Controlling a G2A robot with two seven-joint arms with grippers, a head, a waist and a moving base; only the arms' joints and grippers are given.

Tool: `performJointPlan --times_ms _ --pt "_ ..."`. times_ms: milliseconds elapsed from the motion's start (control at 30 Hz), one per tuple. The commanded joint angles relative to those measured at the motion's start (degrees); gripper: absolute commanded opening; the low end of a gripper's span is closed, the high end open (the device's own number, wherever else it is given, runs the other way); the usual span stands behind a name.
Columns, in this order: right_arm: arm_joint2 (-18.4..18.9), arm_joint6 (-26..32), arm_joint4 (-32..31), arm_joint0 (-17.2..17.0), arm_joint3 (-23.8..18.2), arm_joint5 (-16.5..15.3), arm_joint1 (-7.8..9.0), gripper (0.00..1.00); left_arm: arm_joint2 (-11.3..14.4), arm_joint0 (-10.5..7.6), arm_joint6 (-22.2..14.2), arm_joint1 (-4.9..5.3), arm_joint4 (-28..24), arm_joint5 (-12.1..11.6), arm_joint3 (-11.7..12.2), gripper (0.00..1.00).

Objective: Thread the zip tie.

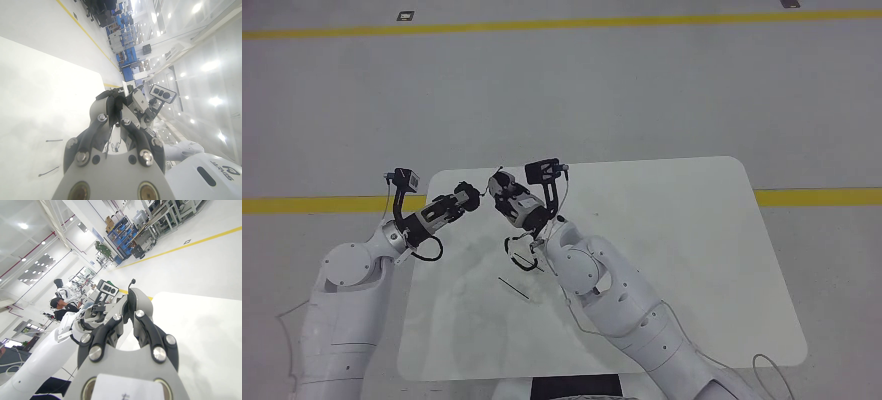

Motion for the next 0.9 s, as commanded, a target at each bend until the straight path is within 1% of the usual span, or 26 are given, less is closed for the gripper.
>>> performJointPlan --times_ms 0,233,500,700,867 --pt "0.1 0.2 0.8 -0.1 0.2 -0.1 -0.01 0.00 0.0 0.00 0.0 0.00 0.0 0.0 0.0 0.00" --pt "0.0 0.2 2.1 0.1 0.9 -0.3 -0.11 0.00 0.0 0.00 0.0 0.00 0.0 0.0 0.0 0.00" --pt "-0.1 1.4 1.8 0.3 1.3 0.3 -0.02 0.00 0.0 0.00 0.0 0.00 0.0 0.0 0.0 0.00" --pt "-0.3 1.9 1.1 0.3 1.4 1.4 0.02 0.00 0.0 0.00 0.0 0.00 0.0 0.0 0.0 0.00" --pt "-0.5 2.4 1.0 0.3 1.2 1.1 0.06 0.00 0.0 0.00 0.0 0.00 0.0 0.0 0.0 0.00"
